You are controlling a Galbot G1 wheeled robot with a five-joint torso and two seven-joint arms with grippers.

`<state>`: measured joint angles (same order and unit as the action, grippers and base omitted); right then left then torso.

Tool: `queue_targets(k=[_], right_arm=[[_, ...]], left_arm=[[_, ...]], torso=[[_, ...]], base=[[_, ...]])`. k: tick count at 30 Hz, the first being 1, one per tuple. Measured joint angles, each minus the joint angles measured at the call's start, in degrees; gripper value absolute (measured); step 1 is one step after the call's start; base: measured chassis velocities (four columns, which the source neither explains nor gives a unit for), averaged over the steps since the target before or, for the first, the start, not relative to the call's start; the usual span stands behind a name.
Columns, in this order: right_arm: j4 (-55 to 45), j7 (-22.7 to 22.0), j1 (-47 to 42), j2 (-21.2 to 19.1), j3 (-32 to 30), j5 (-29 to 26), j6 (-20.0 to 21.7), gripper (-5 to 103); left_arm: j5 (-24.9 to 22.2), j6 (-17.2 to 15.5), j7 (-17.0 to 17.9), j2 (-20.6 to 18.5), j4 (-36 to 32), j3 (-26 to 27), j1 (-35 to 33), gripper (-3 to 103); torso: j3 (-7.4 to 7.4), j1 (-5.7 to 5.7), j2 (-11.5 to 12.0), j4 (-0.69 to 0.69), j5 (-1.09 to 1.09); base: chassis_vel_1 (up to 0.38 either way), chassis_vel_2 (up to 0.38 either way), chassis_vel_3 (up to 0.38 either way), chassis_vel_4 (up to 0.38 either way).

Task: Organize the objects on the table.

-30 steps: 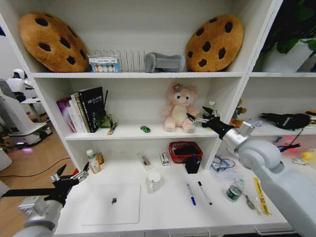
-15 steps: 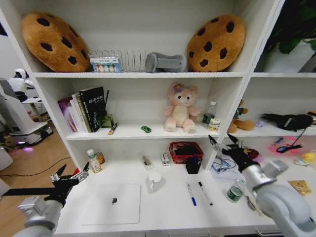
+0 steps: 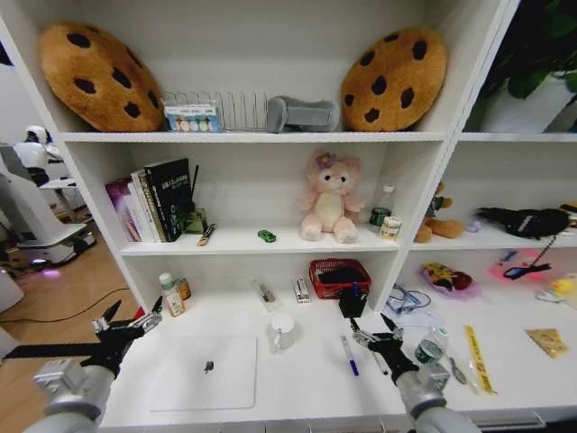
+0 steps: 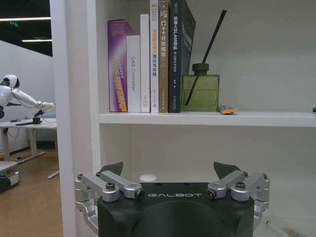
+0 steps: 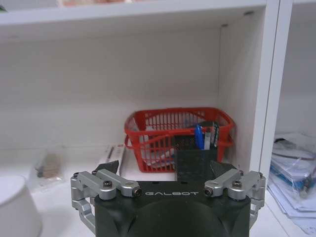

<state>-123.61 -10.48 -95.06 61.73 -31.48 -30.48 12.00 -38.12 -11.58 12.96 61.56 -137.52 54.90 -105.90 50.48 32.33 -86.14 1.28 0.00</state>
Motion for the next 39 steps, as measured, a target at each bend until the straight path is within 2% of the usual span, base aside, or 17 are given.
queue_targets(k=[3,8,9,11,13,21,35,37,39], right_arm=[[5.08,-2.2,4.97,-4.05,2.25,-2.87,3.92,100],[6.35,-3.49,7.15,-5.36,4.89,-6.0,6.51,100],[6.73,-4.02,7.83,-5.39,5.97,-6.47,6.98,103],[7.01,-4.46,8.4,-5.38,6.95,-7.26,7.53,101],[8.16,-6.55,10.46,-5.26,11.07,-10.74,9.41,99],[11.14,-11.23,14.31,-4.49,15.92,-13.8,10.46,91],[12.5,-11.13,14.19,-4.49,15.39,-13.89,10.48,90],[13.1,-10.9,14.42,-4.46,15.4,-13.99,10.44,84],[13.32,-10.82,14.57,-4.47,15.4,-14.1,10.43,82]], left_arm=[[0.0,0.0,0.01,0.0,0.0,0.0,0.0,100],[0.0,0.0,0.0,0.0,0.0,0.0,0.0,100],[0.0,0.0,0.0,0.0,0.0,0.0,0.0,100],[0.0,0.0,0.0,0.0,0.0,0.0,0.0,100],[0.0,0.0,0.0,0.0,0.0,0.0,0.0,100],[0.0,0.0,0.0,0.0,0.0,0.0,0.0,100],[0.0,0.0,0.0,0.0,0.0,0.0,0.0,100],[0.0,0.0,0.0,0.0,0.0,0.0,0.0,100],[0.0,0.0,0.0,0.0,0.0,0.0,0.0,100]], torso=[[0.0,0.0,0.01,0.01,0.0],[0.0,0.0,0.01,0.01,0.0],[0.0,0.0,0.0,0.01,-0.01],[0.0,0.0,0.0,0.01,0.0],[0.0,0.0,0.0,0.02,0.0],[0.0,0.0,0.01,0.01,-0.01],[0.0,0.0,0.01,0.01,0.0],[-0.01,0.0,0.0,0.01,0.0],[-0.01,0.0,0.0,0.01,0.0]], base=[[0.0,0.0,0.0,0.0],[0.0,0.0,0.0,0.0],[0.0,0.0,0.0,0.0],[0.0,0.0,0.0,0.0],[0.0,0.0,0.0,0.0],[0.0,0.0,0.0,0.0],[0.0,0.0,0.0,0.0],[0.0,0.0,0.0,0.0],[0.0,0.0,0.0,0.0]])
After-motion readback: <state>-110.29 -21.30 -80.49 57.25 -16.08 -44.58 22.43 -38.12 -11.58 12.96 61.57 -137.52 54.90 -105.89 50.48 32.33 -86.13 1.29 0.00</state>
